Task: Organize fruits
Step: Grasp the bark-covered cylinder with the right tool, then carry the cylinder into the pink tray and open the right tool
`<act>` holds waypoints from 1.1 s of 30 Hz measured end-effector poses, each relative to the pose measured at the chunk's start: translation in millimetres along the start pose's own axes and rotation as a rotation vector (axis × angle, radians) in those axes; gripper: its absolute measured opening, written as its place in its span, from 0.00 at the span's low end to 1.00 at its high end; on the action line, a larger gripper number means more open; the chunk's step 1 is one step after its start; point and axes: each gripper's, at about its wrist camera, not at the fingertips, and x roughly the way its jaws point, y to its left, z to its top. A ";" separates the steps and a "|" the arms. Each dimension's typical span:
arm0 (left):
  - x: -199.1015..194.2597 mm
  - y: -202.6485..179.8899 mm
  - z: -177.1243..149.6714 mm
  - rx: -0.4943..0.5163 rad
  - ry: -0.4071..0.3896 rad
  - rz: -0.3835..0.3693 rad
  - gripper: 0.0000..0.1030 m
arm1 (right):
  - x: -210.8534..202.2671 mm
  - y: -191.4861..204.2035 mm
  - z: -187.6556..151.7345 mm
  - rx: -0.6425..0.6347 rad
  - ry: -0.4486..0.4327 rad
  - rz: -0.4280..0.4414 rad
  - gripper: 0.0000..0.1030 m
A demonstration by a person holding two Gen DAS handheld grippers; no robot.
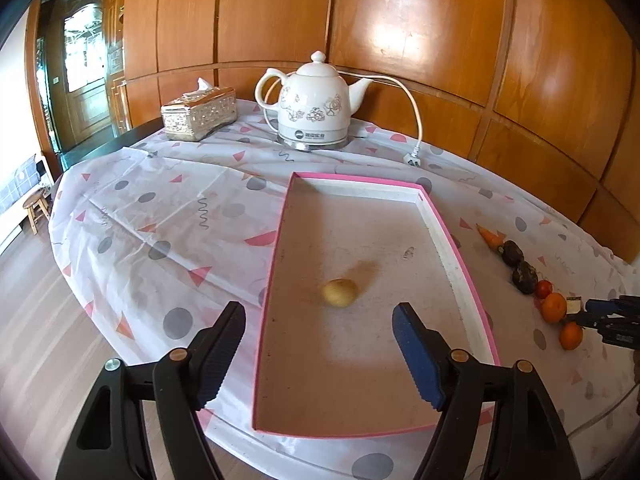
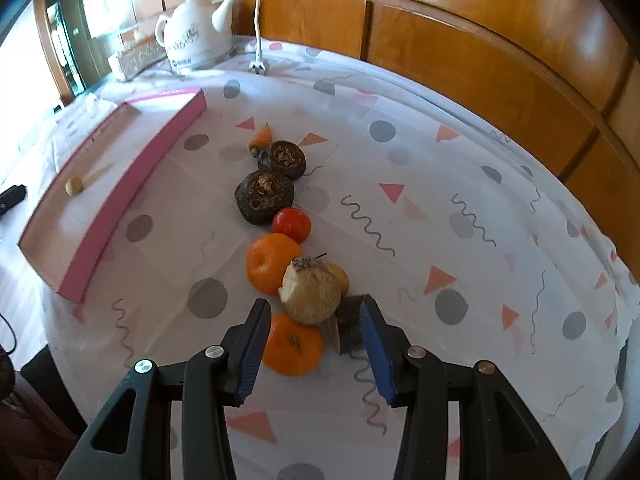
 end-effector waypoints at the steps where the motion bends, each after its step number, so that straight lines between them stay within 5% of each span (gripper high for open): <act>1: -0.4 2.2 0.1 -0.006 -0.001 0.003 0.75 | 1.6 -0.1 0.7 -0.003 0.002 -0.002 0.45; 14: 5.6 17.2 -2.9 -0.065 0.034 0.030 0.77 | 13.9 8.5 5.4 -0.078 0.030 -0.038 0.46; 17: 5.3 16.2 -3.5 -0.060 0.036 0.028 0.77 | 16.3 13.3 7.9 -0.095 0.029 -0.040 0.37; 23: 4.7 16.5 -3.8 -0.056 0.034 0.026 0.77 | 18.3 16.9 7.2 -0.081 0.025 -0.053 0.37; 33: 1.9 20.7 -3.9 -0.078 0.025 0.035 0.80 | -24.0 25.0 12.5 0.019 -0.096 0.010 0.37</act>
